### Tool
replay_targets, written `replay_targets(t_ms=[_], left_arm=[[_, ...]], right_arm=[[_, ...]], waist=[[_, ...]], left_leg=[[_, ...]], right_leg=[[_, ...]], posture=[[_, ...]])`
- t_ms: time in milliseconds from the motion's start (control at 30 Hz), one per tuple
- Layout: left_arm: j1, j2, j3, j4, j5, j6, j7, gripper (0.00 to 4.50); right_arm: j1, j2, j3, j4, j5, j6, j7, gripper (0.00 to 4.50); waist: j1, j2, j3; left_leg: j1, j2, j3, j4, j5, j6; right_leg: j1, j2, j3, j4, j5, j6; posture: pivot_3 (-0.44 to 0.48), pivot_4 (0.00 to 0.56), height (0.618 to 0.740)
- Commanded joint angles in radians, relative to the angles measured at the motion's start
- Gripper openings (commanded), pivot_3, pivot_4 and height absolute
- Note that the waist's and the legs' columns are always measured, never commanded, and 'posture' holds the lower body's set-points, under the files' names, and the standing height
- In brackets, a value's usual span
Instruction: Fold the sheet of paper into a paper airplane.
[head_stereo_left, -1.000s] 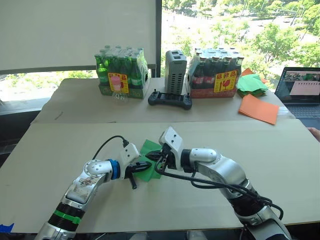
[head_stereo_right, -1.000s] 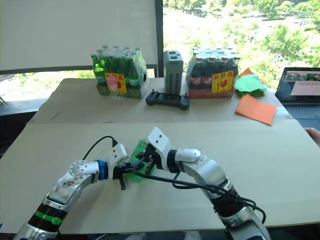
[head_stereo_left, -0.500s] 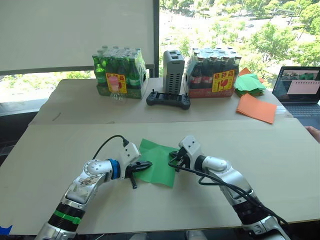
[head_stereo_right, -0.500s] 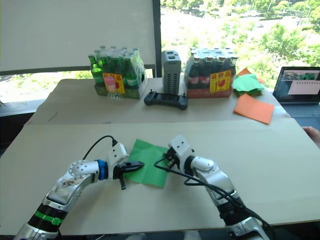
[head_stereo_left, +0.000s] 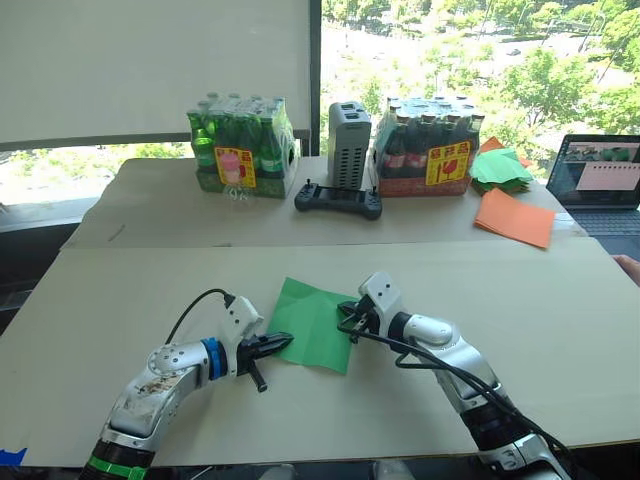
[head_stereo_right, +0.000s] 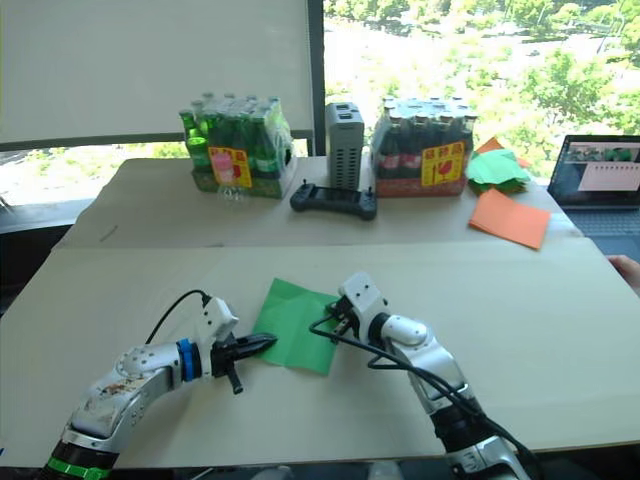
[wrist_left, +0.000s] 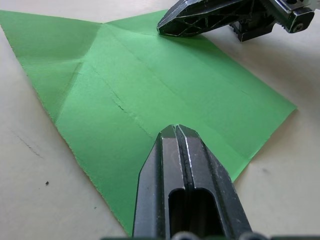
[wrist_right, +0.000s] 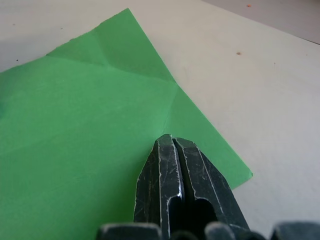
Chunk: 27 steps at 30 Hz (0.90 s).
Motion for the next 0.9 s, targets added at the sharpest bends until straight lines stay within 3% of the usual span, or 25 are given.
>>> replay_targets(t_ms=[33,267,500,900], left_arm=[[0.013,-0.002,0.013,-0.021,-0.008,-0.015,0.008,0.00],[0.011,-0.005,0.034,-0.040,-0.023,-0.017,0.021,0.00],[0.000,0.014,0.064,-0.118,-0.042,0.010,0.035,0.00],[-0.009,0.030,0.065,-0.148,-0.054,0.026,0.044,0.00]], right_arm=[[-0.004,0.010,0.000,0.002,-0.009,0.002,0.008,0.05],[0.020,0.037,-0.049,-0.077,0.022,0.016,-0.012,0.05],[0.069,0.036,-0.128,-0.218,0.048,0.101,-0.069,2.28],[0.116,0.086,-0.158,-0.224,0.082,0.168,-0.115,2.28]], waist=[[0.000,0.000,0.000],[0.000,0.000,0.000],[0.002,0.000,0.000],[-0.001,0.000,0.000]], left_leg=[[0.000,0.000,0.000,0.000,0.000,0.000],[0.000,0.000,0.000,0.000,0.000,0.000],[-0.001,0.000,0.000,0.000,0.000,0.000],[-0.001,0.000,0.000,-0.001,0.000,0.000]], right_leg=[[0.000,0.000,0.000,0.000,0.000,0.000],[0.000,0.000,0.000,0.000,0.000,0.000],[-0.001,0.000,0.000,0.000,0.000,0.000],[-0.001,0.000,0.000,0.000,0.000,0.000]], posture=[[0.000,0.150,0.675],[0.000,0.150,0.675],[0.000,0.150,0.675],[0.000,0.150,0.675]])
